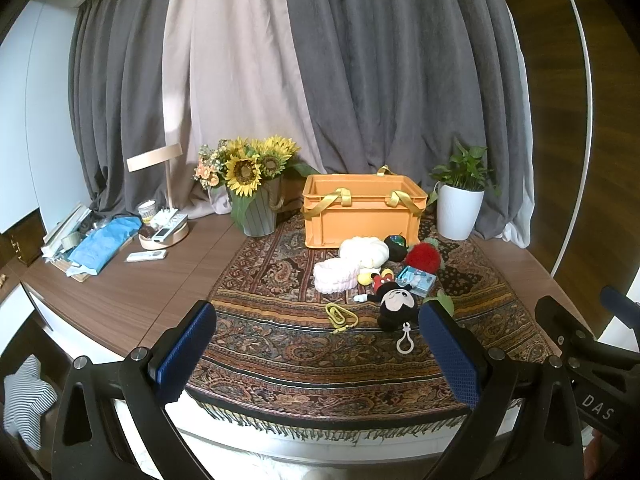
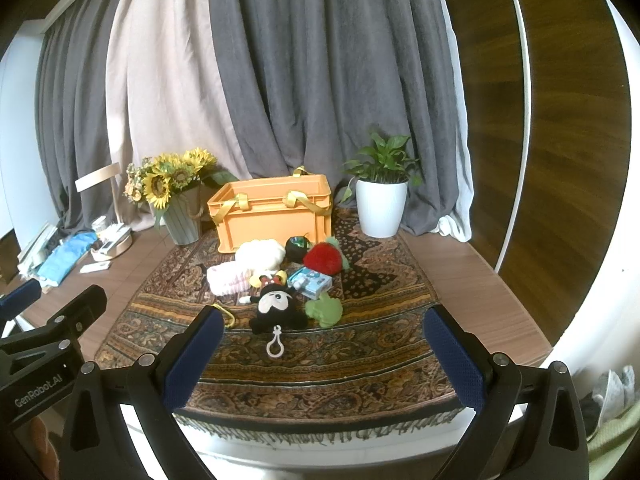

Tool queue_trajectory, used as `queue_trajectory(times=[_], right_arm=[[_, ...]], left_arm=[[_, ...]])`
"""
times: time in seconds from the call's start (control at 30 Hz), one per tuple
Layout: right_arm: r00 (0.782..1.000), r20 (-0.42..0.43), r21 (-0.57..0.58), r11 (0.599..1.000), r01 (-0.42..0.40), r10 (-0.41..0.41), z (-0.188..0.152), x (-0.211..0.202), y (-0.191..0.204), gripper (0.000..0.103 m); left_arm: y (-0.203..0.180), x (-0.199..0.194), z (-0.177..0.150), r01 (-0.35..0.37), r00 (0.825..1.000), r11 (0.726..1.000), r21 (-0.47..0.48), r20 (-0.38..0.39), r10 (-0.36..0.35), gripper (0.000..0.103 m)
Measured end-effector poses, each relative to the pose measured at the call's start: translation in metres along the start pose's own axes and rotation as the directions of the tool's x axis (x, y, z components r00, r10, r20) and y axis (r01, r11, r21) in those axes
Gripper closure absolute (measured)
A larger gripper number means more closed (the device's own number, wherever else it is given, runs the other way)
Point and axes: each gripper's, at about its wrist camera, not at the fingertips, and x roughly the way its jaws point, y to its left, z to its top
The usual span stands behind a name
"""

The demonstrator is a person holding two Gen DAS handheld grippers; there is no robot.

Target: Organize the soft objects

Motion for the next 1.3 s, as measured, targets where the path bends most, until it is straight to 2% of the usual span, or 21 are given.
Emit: queue_trajectory(times=[0.9, 1.3], right_arm=[[1.0, -0.01, 0.0, 1.0, -0.002, 0.002, -0.001, 0.003, 0.0, 0.002], [0.997, -0.071, 0.0, 1.0, -0.01, 0.01, -0.01, 0.035, 0.008, 0.002]], left_arm=[[-0.005, 0.005, -0.005, 0.005, 1.0, 1.0, 0.002, -0.01, -0.005, 0.0], [0.0, 0.033, -0.011, 0.005, 0.998, 1.0, 0.006, -0.07, -0.005, 0.0]])
